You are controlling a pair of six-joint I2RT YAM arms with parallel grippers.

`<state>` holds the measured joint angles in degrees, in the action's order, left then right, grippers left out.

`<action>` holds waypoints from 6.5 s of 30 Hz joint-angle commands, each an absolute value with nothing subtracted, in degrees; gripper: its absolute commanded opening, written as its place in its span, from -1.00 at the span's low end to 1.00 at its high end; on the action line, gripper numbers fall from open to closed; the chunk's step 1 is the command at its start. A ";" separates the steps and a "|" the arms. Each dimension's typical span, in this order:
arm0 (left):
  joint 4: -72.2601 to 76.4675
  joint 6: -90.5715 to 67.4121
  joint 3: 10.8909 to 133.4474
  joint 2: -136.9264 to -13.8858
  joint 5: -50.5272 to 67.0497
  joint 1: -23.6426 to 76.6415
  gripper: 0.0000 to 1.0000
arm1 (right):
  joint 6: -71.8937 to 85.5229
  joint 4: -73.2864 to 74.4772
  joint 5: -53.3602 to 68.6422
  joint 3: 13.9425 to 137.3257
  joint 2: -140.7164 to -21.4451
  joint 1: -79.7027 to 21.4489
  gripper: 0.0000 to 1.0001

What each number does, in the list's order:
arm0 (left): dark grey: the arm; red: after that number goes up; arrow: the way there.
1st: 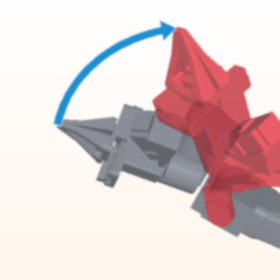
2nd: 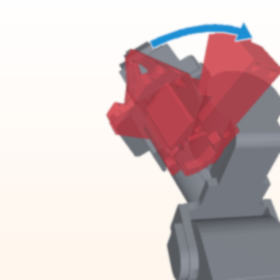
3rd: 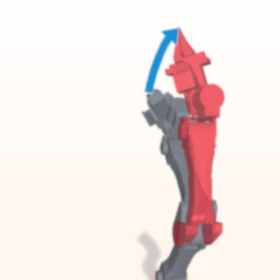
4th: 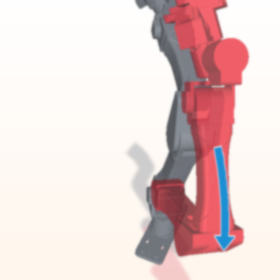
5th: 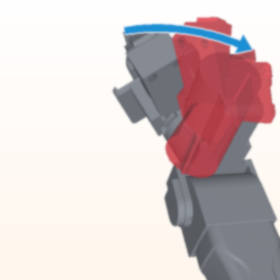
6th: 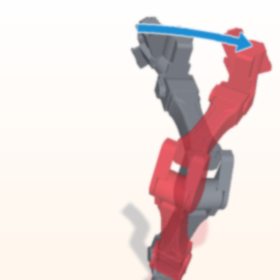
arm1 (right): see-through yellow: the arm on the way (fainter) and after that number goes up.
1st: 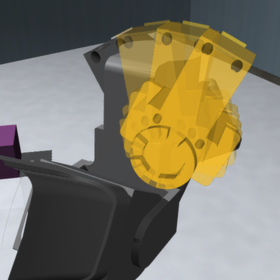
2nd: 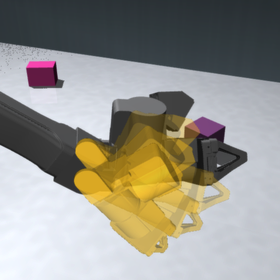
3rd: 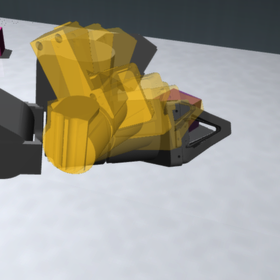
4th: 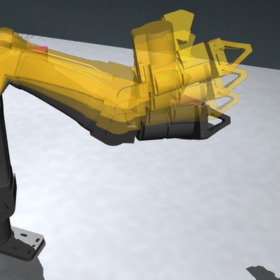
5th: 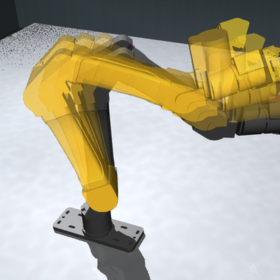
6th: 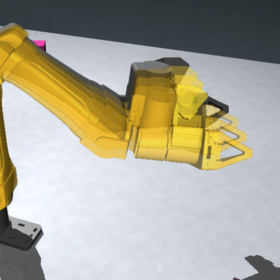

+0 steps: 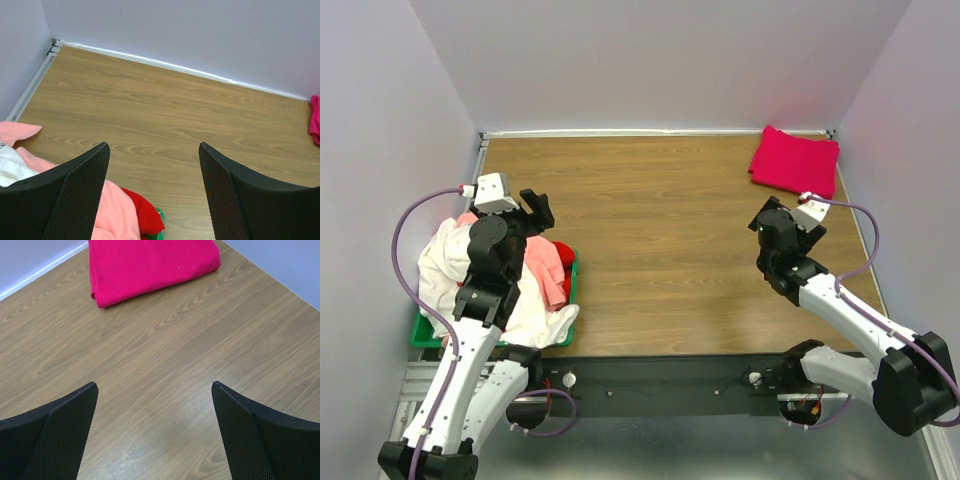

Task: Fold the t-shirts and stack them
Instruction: Grab the tshirt from the pile, then move the tshirt to the center of the board, then flatten the tshirt out

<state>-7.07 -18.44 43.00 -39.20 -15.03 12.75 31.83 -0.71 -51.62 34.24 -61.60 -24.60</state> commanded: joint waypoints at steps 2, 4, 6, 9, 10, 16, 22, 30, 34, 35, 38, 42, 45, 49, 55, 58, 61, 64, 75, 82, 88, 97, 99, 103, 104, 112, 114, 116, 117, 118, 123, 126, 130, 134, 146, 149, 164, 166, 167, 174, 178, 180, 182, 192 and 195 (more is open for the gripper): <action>-8.00 -17.84 43.51 -38.76 -19.33 12.48 0.61 | 33.04 -0.35 -52.21 37.60 -62.31 -23.47 1.00; -8.17 -17.84 42.98 -39.11 -21.00 12.48 0.66 | 33.84 -0.35 -50.37 39.19 -63.01 -23.12 1.00; -8.70 -18.19 42.80 -40.25 -23.01 12.48 0.80 | 34.19 -0.35 -49.31 41.57 -64.60 -22.59 1.00; -9.93 -19.77 42.89 -42.36 -26.96 12.48 0.97 | 35.41 -0.53 -47.12 43.67 -66.70 -21.45 1.00; -10.45 -20.82 42.89 -42.97 -28.55 12.48 0.97 | 35.68 -0.53 -44.41 44.03 -67.06 -20.92 1.00; -16.43 -29.88 41.83 -48.95 -40.25 12.48 0.96 | 37.27 -1.14 -34.20 43.69 -68.38 -15.21 1.00; -19.33 -35.85 40.52 -51.68 -44.20 11.95 0.97 | 35.33 -1.76 -29.45 41.31 -65.84 -11.17 1.00; -22.68 -42.27 39.38 -56.33 -45.54 5.73 0.97 | 35.42 -2.11 -23.12 39.55 -64.33 -5.63 1.00; -23.38 -43.15 39.72 -59.41 -44.56 3.08 0.91 | 34.98 -2.20 -22.67 39.38 -64.43 -5.27 1.00; -23.20 -43.15 39.81 -59.50 -44.65 2.73 0.90 | 34.89 -2.28 -22.68 39.38 -64.34 -5.36 1.00; -21.80 -42.02 39.11 -59.94 -43.69 1.94 0.80 | 34.63 -2.28 -22.85 39.38 -64.25 -5.36 1.00; -21.53 -41.31 39.20 -61.61 -42.45 1.67 0.38 | 34.37 -2.37 -23.47 39.38 -64.25 -5.27 1.00; -21.01 -40.61 39.29 -62.05 -42.10 1.58 0.07 | 34.19 -2.37 -23.73 39.55 -64.60 -5.10 1.00; -20.83 -40.25 39.29 -61.35 -41.66 1.58 -0.47 | 34.19 -2.29 -23.47 39.64 -65.39 -4.83 1.00; -22.23 -39.99 40.95 -55.47 -41.05 1.58 -0.99 | 34.01 -2.46 -22.94 39.64 -65.92 -4.57 1.00; -23.73 -40.61 44.63 -50.64 -38.51 1.58 -1.00 | 33.84 -2.46 -22.77 39.55 -65.92 -4.66 1.00; -20.93 -39.47 48.33 -44.75 -34.55 1.58 -1.00 | 33.93 -2.46 -22.15 39.55 -65.92 -4.57 1.00; -14.44 -36.23 51.14 -39.39 -27.18 1.67 -1.00 | 34.01 -2.46 -21.53 39.38 -65.83 -4.57 1.00; -2.29 -33.05 74.15 -49.19 1.82 3.77 -1.00 | 33.75 -2.29 -17.85 39.99 -64.51 -4.57 1.00; -1.58 -24.97 99.45 -65.63 -2.54 25.37 -1.00 | 32.43 -1.06 -16.61 40.78 -61.70 -4.48 1.00; -2.19 -24.08 116.08 -82.86 3.93 37.87 -1.00 | 32.17 1.39 -14.68 41.13 -58.45 -4.57 1.00; -1.94 -24.17 112.74 -90.01 3.63 39.38 -1.00 | 30.76 5.71 -15.21 40.26 -53.18 -4.48 1.00; -0.54 -24.60 104.37 -86.86 -3.90 38.24 -0.53 | 30.94 6.41 -13.98 39.99 -52.91 -4.57 1.00; 4.56 -28.98 75.86 -79.91 -12.37 31.84 0.23 | 30.85 7.64 -10.55 38.68 -53.17 -4.48 1.00; 5.79 -29.87 71.50 -78.50 -13.44 30.69 0.31 | 30.85 7.91 -10.02 38.67 -53.35 -4.48 1.00; 6.50 -27.25 52.58 -75.67 -14.51 30.23 0.52 | 33.13 9.58 -3.61 33.94 -55.54 -4.66 1.00; 7.11 -26.90 51.51 -76.28 -12.67 30.32 0.52 | 34.01 9.58 -0.37 32.96 -57.29 -4.66 1.00; 8.78 -26.28 50.46 -77.69 -9.85 30.67 0.52 | 34.80 9.49 -0.35 31.74 -58.88 -6.14 1.00; 9.22 -26.11 50.19 -78.22 -9.23 30.76 0.53 | 35.07 9.49 -0.35 31.47 -59.50 -7.11 1.00; 9.75 -26.10 50.19 -79.09 -7.84 30.85 0.52 | 35.42 9.49 -0.53 31.20 -60.55 -8.51 0.99; 12.30 -24.00 53.25 -86.64 -4.84 30.76 0.38 | 40.07 9.58 -7.99 30.85 -63.19 -22.84 0.99; 12.22 -23.29 58.34 -91.21 -3.26 30.67 0.36 | 42.27 10.98 -8.87 30.59 -63.90 -27.59 0.94; 11.52 -22.15 62.75 -96.49 -1.76 30.32 0.36 | 46.22 16.60 -11.51 30.32 -61.62 -34.44 0.93; 10.64 -20.48 66.17 -100.89 -0.27 29.45 0.31 | 51.92 22.49 -14.06 29.97 -59.15 -42.70 0.88; 8.26 -18.72 69.96 -107.93 5.27 25.66 0.22 | 70.30 44.11 -21.88 34.27 -61.61 -65.47 0.69; 8.17 -18.63 71.01 -109.16 5.89 25.66 0.24 | 72.94 46.84 -22.24 36.64 -63.54 -69.16 0.62; 6.50 -18.55 75.41 -116.10 8.17 25.58 0.26 | 83.67 51.59 -24.52 38.67 -72.08 -77.70 0.33; 6.42 -18.54 75.59 -116.37 7.91 25.58 0.26 | 84.11 51.24 -25.49 37.53 -71.46 -77.78 0.26; 6.42 -18.63 75.67 -116.54 7.82 25.58 0.26 | 84.46 50.98 -25.66 37.18 -70.67 -77.70 0.24; 5.10 -18.63 77.25 -118.65 7.29 25.58 0.32 | 85.96 47.12 -25.75 32.61 -68.56 -77.70 0.05; 5.10 -18.63 77.78 -119.35 7.56 25.58 0.33 | 86.04 44.83 -26.71 31.20 -67.77 -77.70 -0.07; 5.01 -18.72 78.31 -119.71 7.73 25.58 0.34 | 86.13 44.56 -27.33 30.76 -67.76 -77.61 -0.24; 5.01 -19.07 78.75 -120.49 8.26 25.58 0.35 | 86.39 44.47 -27.68 30.59 -67.33 -77.70 -0.44; 5.71 -19.51 78.14 -121.20 8.61 25.58 -1.00 | 87.36 44.65 -30.23 29.88 -63.37 -77.70 -0.99; 7.81 -20.73 76.21 -117.88 8.79 24.96 -1.00 | 86.31 44.74 -34.44 31.72 -63.10 -77.52 -0.99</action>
<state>6.20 -19.70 77.89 -120.51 7.66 25.50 85.52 44.16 -26.87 30.37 -63.83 -77.30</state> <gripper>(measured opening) 0.011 0.011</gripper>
